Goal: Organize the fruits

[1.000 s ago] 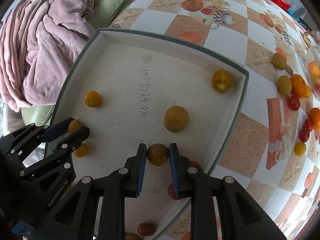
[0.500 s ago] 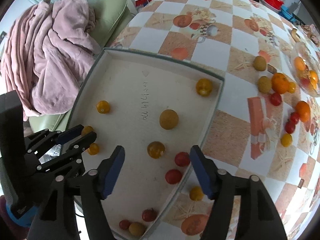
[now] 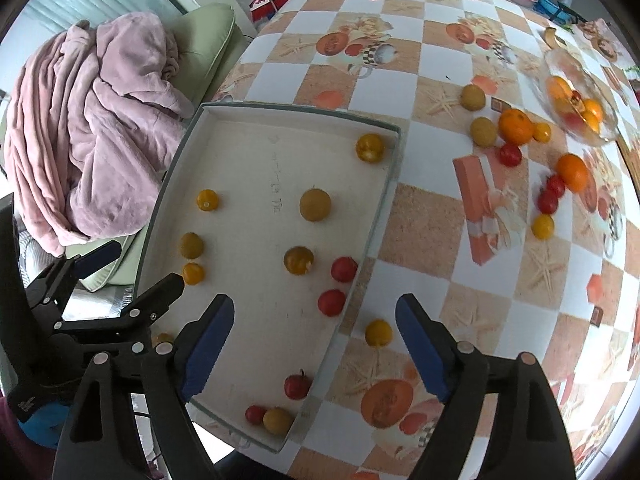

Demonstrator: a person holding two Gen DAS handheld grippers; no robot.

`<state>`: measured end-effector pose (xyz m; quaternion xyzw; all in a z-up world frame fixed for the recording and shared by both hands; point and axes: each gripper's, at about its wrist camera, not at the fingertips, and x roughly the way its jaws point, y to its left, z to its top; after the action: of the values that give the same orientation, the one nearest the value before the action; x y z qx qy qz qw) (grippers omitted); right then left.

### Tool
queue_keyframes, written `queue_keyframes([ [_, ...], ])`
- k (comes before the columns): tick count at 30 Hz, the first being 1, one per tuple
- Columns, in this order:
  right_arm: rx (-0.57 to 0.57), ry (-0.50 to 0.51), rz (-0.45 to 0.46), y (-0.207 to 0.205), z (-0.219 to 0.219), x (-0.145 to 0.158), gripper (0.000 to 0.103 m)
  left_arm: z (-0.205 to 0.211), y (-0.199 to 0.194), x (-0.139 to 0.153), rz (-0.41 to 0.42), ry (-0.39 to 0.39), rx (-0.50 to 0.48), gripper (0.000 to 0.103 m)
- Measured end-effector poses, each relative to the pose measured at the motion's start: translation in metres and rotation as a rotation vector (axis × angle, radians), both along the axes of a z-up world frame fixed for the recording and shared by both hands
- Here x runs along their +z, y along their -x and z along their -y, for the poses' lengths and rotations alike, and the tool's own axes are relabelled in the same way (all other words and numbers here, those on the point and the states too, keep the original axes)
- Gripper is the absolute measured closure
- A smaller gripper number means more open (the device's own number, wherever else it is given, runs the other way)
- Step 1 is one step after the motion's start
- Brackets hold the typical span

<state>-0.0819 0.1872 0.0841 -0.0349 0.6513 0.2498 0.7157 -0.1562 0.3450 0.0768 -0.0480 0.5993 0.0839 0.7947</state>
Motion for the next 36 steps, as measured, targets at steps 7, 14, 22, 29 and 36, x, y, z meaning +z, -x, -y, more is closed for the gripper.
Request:
queue_keyframes([
  [7,-0.018,0.021,0.025,0.006,0.010,0.016,0.011,0.010,0.011,0.012,-0.038,-0.027,-0.014,0.008],
  [14,0.023,0.085,0.071,0.018,0.012,0.040,0.000,0.020,0.024,0.031,-0.029,-0.031,-0.043,0.008],
  [22,0.084,0.124,0.090,0.031,0.001,0.059,0.000,0.031,0.034,0.056,-0.020,-0.060,-0.103,0.008],
  [29,0.088,0.138,0.075,0.036,-0.002,0.066,0.000,0.038,0.044,0.070,-0.006,-0.107,-0.138,0.008],
  [36,0.093,0.155,0.083,0.039,-0.006,0.068,0.000,0.039,0.047,0.073,-0.002,-0.104,-0.142,0.008],
])
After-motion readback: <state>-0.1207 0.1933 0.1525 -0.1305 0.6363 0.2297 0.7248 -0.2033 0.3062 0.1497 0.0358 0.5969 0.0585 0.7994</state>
